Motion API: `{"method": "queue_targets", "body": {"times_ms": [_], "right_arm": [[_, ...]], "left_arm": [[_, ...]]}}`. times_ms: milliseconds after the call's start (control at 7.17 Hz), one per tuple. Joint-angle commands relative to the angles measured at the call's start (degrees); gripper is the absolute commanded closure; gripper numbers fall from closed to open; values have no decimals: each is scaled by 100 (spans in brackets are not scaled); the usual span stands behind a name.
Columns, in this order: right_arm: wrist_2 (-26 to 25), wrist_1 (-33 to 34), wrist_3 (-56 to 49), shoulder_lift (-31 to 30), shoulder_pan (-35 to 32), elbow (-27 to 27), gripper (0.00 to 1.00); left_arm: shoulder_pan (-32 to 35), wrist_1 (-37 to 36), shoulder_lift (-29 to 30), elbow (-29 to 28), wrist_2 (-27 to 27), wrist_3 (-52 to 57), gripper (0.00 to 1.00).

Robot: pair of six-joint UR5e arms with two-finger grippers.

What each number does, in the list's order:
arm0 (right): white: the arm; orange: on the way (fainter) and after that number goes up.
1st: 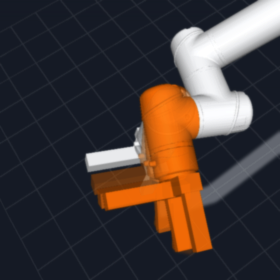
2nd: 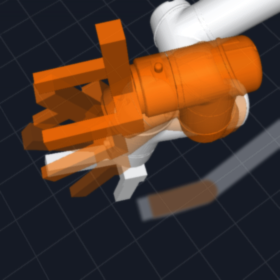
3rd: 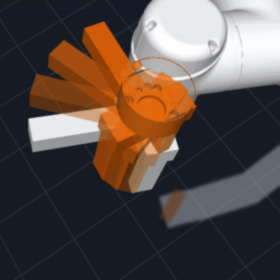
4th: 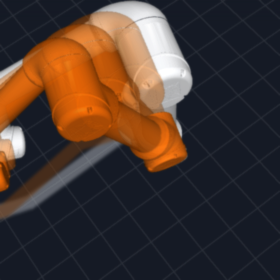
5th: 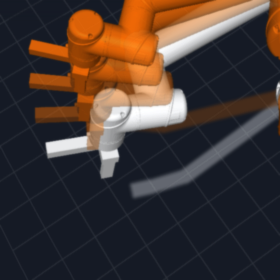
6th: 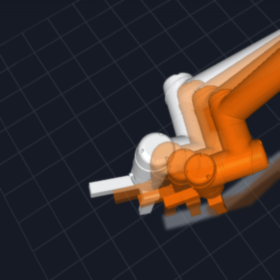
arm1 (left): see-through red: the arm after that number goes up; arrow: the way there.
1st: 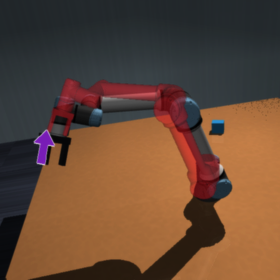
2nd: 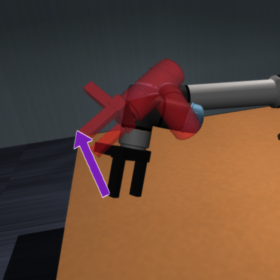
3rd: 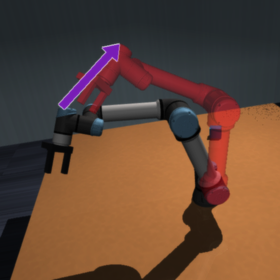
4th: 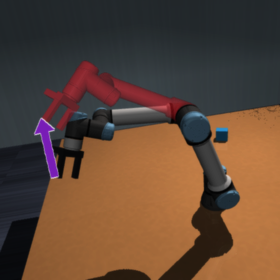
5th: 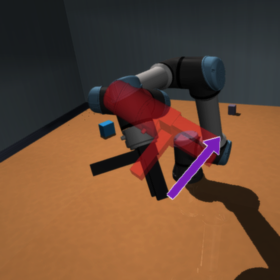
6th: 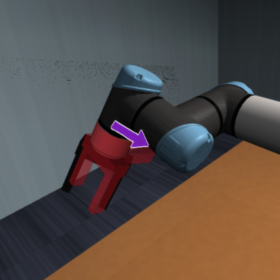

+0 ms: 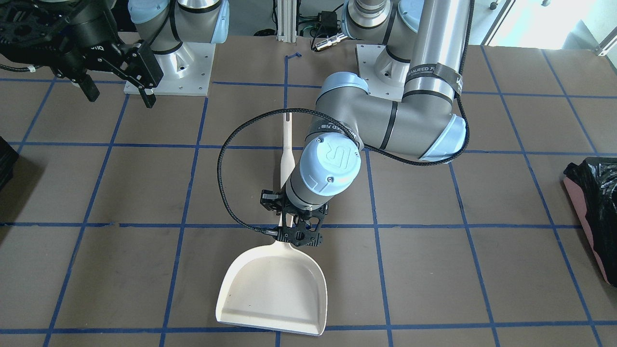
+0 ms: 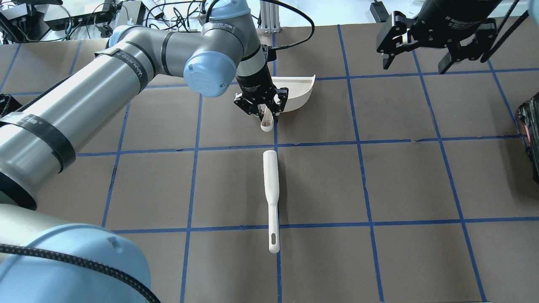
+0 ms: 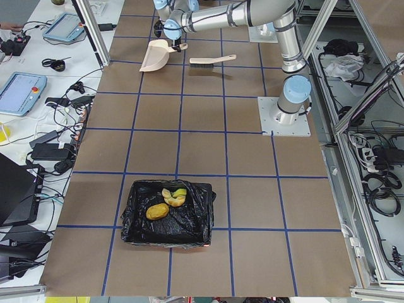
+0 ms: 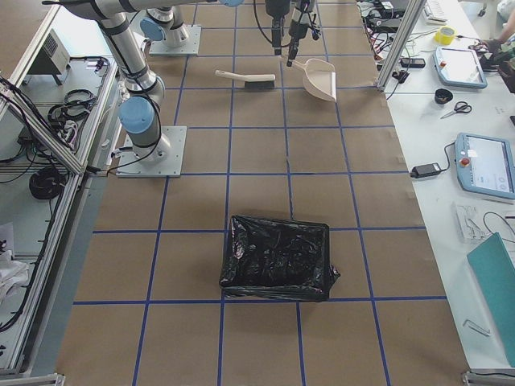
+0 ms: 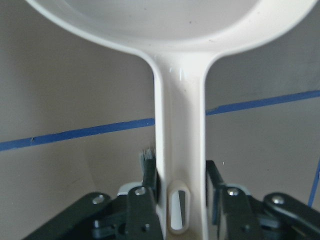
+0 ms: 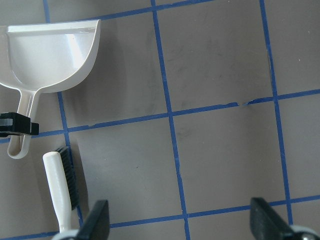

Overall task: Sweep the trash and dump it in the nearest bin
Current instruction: 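Lower the dustpan onto the table above the brush and open left gripper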

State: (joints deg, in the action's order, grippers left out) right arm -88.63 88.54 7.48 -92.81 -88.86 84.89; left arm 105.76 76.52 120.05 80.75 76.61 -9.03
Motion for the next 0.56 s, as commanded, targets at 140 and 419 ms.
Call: {"method": "queue_targets", "body": {"times_ms": [140,419], "right_arm": [[3,5,-1,0,0,1,0],[3,-4,-1,0,0,1,0]], "left_arm": [[-3,-434,63,28,82,15,100],[-3,-480,124,46,91,-80,100]]}}
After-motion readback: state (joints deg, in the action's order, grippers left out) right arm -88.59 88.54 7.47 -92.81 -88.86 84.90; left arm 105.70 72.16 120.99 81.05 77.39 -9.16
